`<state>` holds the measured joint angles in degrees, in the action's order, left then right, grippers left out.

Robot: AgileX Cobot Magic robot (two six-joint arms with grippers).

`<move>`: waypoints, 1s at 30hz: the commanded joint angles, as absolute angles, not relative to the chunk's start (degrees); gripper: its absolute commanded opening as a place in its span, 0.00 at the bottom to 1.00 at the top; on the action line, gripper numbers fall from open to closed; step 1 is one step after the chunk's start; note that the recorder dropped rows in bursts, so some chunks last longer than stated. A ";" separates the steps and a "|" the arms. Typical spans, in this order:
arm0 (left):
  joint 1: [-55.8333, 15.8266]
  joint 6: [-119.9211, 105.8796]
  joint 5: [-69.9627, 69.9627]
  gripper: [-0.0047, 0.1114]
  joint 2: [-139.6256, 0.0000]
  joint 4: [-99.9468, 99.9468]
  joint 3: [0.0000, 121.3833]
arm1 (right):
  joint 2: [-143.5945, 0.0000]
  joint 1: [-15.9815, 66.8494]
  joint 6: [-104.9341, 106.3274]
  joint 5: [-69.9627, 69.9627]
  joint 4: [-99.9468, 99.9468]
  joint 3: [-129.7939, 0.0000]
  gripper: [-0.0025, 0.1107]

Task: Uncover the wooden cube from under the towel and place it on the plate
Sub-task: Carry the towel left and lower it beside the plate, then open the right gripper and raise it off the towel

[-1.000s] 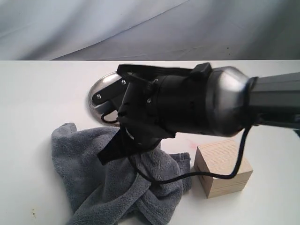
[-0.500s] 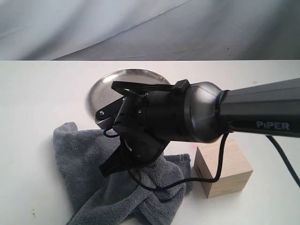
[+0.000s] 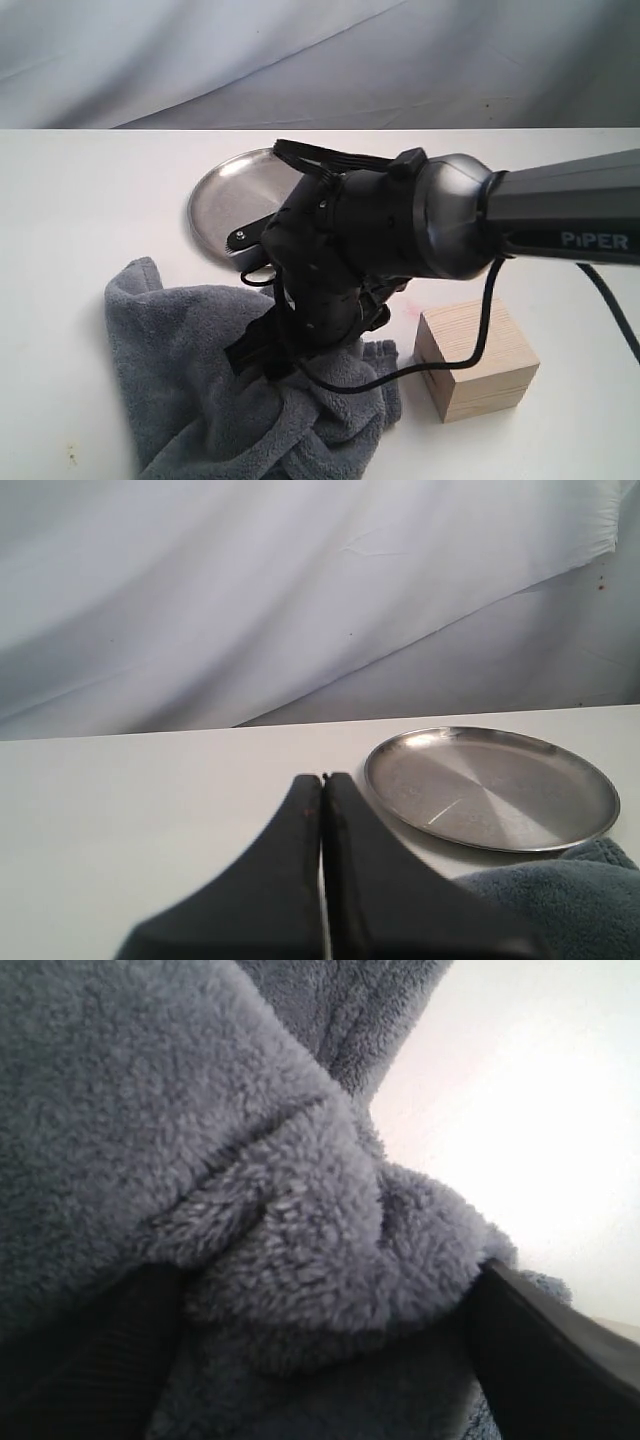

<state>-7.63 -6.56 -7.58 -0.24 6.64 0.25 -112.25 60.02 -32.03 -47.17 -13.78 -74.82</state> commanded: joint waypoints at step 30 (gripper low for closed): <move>-7.91 -6.41 -7.56 0.04 0.00 6.74 0.00 | -92.78 59.77 -28.50 -68.60 -12.57 -74.78 0.67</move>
<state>-7.63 -6.56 -7.58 -0.24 6.64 0.25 -93.56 60.02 -29.69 -65.96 -12.43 -74.82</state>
